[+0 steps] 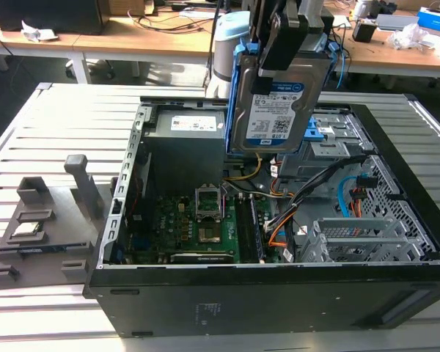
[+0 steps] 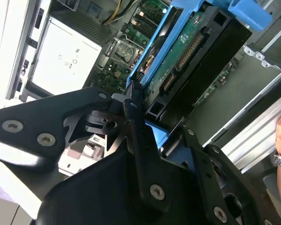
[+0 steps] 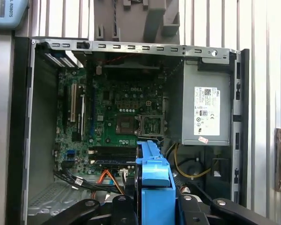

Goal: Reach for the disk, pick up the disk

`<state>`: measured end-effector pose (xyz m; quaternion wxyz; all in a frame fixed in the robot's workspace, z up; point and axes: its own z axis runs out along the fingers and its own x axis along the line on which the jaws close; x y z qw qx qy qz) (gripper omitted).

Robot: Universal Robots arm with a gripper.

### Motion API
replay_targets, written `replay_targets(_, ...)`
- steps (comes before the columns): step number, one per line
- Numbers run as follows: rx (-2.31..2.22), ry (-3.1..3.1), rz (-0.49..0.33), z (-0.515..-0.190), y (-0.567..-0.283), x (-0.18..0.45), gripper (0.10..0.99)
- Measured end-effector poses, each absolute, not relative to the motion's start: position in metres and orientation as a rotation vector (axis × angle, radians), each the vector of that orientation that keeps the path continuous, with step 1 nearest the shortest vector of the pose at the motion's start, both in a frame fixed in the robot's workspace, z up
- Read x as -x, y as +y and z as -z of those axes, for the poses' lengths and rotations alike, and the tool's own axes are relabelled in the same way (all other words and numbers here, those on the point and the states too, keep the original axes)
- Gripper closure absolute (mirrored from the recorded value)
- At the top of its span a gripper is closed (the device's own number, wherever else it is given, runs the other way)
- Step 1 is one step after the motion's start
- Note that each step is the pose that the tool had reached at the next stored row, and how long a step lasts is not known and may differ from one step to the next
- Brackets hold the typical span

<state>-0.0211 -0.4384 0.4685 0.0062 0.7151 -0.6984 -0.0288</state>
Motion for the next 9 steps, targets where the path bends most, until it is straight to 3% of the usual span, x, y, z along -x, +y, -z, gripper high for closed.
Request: replay_targets(9, -2.238, -2.186, 0.09, -0.468, -0.459, 0.021, 0.718)
